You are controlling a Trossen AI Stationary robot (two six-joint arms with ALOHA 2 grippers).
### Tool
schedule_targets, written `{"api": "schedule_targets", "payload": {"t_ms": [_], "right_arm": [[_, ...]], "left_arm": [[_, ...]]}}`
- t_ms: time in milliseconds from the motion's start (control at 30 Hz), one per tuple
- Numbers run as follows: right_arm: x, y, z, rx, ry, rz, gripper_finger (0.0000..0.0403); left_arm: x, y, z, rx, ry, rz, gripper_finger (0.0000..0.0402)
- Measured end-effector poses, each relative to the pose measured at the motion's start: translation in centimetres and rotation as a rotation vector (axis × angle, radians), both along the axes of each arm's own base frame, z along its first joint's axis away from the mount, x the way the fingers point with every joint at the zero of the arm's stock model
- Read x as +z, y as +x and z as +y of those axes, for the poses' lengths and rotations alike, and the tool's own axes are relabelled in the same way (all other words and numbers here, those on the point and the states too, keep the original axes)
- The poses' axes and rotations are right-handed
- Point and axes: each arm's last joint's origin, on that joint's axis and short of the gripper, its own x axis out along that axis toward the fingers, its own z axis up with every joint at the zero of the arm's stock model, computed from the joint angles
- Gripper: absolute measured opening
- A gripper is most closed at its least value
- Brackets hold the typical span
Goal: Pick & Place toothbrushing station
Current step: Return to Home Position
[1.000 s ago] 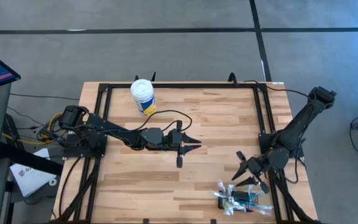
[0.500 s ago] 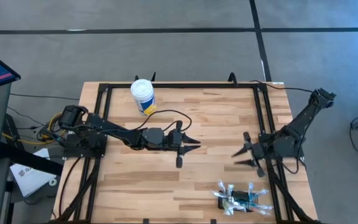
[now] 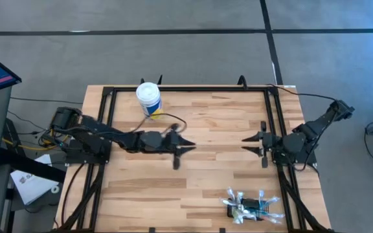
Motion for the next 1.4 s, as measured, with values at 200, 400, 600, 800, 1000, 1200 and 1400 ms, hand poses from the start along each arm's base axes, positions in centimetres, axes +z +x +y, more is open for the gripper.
{"api": "schedule_targets", "payload": {"t_ms": [200,400,600,800,1000,1200,1400], "right_arm": [[0.2,-0.8,-1.2,-0.041,0.004,-0.022,0.0118],[-0.6,-1.5,-1.9,-0.009,-0.017,-0.098,0.0118],[-3.5,-1.9,-2.6,-0.008,0.031,-0.263,0.0118],[-4.4,-1.4,-3.2,-0.050,-0.008,-0.272,0.0118],[-4.9,-1.2,-3.9,-0.045,0.037,-0.248,0.0117],[-5.3,-1.1,-4.5,-0.050,0.072,-0.217,0.0102],[-6.0,-0.9,-4.7,-0.064,0.127,-0.184,0.0086]], "left_arm": [[-0.1,-6.3,1.1,0.048,-0.030,-0.109,0.0057],[-1.7,-11.6,2.0,0.056,-0.065,-0.152,0.0057],[-2.9,-14.9,2.7,0.061,-0.074,-0.190,0.0057],[-5.1,-17.2,4.1,0.122,-0.095,-0.178,0.0057],[-6.7,-18.4,4.6,0.133,-0.143,-0.168,0.0057],[-6.6,-18.4,4.5,0.110,-0.139,-0.178,0.0057],[-6.6,-18.4,4.4,0.098,-0.121,-0.173,0.0057]]}}
